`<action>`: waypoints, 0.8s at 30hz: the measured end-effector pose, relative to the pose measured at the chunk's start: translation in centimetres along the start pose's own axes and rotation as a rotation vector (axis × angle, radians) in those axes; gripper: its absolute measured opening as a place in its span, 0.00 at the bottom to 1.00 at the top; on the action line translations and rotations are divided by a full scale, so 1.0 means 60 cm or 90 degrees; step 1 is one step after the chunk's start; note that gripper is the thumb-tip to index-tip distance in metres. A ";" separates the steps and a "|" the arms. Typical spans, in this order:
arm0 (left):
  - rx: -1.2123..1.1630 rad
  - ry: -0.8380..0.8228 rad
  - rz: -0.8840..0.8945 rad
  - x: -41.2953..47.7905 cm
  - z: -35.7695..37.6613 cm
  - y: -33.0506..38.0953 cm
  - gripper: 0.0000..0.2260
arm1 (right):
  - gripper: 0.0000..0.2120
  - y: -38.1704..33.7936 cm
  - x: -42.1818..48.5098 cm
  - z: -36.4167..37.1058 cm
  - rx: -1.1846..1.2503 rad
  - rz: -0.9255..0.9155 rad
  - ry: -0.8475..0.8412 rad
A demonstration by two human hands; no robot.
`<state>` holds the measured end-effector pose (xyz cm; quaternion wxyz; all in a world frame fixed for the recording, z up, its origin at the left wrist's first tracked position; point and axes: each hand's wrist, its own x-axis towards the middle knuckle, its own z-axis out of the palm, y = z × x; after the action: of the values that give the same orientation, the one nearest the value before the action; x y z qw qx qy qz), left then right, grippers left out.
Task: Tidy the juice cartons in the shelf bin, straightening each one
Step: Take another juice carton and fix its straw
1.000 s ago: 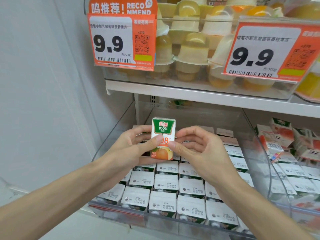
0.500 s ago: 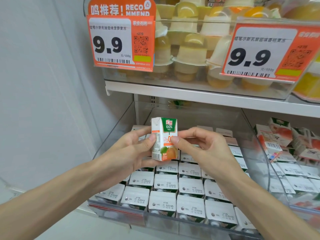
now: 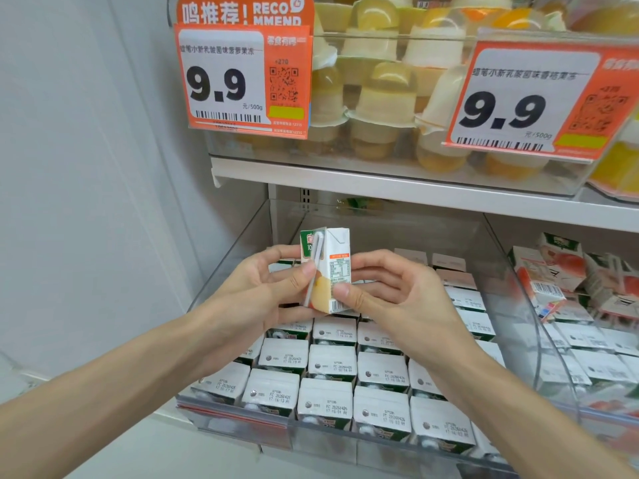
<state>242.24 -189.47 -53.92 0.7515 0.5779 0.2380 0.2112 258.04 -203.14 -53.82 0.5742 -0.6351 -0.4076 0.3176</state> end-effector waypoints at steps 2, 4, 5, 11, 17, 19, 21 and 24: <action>0.000 0.012 0.009 0.002 -0.002 -0.001 0.22 | 0.17 -0.001 -0.002 0.001 -0.021 -0.009 -0.001; 0.008 0.003 0.015 0.002 -0.001 -0.002 0.22 | 0.17 -0.002 -0.003 0.004 -0.039 -0.015 0.006; 0.017 -0.007 0.019 0.001 0.001 -0.002 0.21 | 0.17 -0.001 -0.002 0.004 -0.041 -0.016 0.013; 0.071 -0.077 0.026 -0.003 0.005 -0.002 0.17 | 0.16 -0.001 -0.003 0.004 -0.050 -0.015 0.047; 0.094 -0.101 0.020 -0.003 0.001 0.001 0.18 | 0.19 -0.007 -0.005 0.001 0.017 0.019 0.076; 0.084 -0.071 0.041 -0.003 0.001 0.000 0.22 | 0.15 -0.009 -0.004 0.001 0.050 0.043 0.075; 0.089 -0.044 0.057 -0.004 0.003 0.000 0.25 | 0.10 -0.013 -0.005 0.001 0.092 0.069 0.077; 0.146 -0.048 0.079 -0.007 0.006 -0.002 0.20 | 0.07 -0.016 -0.006 0.002 0.119 0.103 0.063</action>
<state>242.15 -190.01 -53.89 0.6747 0.6810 0.1956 0.2068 257.65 -203.39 -52.94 0.6227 -0.6247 -0.2948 0.3675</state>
